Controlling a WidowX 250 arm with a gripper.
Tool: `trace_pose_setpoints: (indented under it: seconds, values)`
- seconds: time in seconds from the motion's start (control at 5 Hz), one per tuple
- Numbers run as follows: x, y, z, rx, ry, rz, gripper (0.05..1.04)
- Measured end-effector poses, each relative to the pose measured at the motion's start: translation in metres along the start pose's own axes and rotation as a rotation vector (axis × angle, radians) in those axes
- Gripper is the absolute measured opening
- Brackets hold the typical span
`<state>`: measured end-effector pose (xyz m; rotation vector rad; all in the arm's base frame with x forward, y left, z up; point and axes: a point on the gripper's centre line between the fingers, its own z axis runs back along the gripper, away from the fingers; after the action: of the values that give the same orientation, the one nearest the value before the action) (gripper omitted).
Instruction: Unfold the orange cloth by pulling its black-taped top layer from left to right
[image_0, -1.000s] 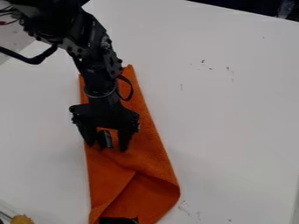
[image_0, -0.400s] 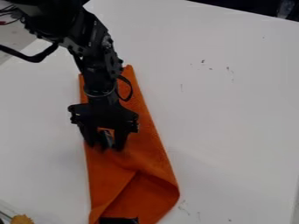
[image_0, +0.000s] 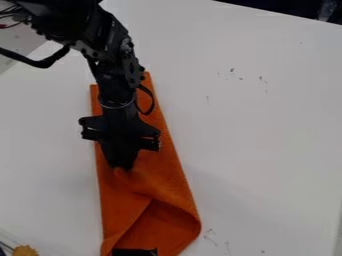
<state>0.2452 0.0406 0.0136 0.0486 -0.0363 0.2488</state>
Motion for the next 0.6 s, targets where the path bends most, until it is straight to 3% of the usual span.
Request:
trace_pose_setpoints:
  seconds: [0.2, 0.6]
  values:
    - [0.000, -0.002, 0.007, 0.022, -0.003, -0.002, 0.129]
    - [0.011, -0.025, 0.032, 0.072, -0.051, -0.009, 0.089]
